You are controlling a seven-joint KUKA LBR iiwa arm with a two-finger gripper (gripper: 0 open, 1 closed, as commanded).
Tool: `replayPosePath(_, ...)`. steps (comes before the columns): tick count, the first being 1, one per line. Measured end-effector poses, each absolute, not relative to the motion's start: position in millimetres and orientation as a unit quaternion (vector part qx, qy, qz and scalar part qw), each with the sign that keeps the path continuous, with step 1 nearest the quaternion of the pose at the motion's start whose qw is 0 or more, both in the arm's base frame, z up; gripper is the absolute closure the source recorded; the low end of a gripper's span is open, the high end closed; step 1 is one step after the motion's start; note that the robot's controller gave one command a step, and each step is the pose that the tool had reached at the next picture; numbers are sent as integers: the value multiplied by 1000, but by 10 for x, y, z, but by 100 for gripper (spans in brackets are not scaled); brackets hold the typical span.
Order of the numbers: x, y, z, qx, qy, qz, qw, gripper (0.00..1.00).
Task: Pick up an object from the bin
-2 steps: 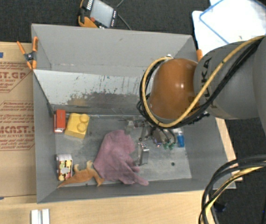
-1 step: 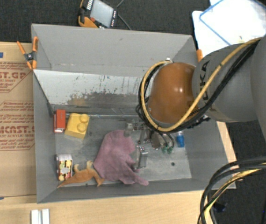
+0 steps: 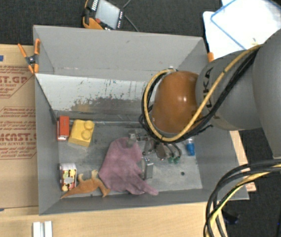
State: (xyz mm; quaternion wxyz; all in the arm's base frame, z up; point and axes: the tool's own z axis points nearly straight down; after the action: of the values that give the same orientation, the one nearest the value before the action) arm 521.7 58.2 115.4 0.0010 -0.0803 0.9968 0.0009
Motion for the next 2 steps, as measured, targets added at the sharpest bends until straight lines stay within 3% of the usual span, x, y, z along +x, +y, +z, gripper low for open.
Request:
replayPosePath(1, 4872, 922, 730, -233, 973, 0, 6, 0)
replayPosePath(2, 5294, 1517, 844, -316, 949, 0, 4, 100)
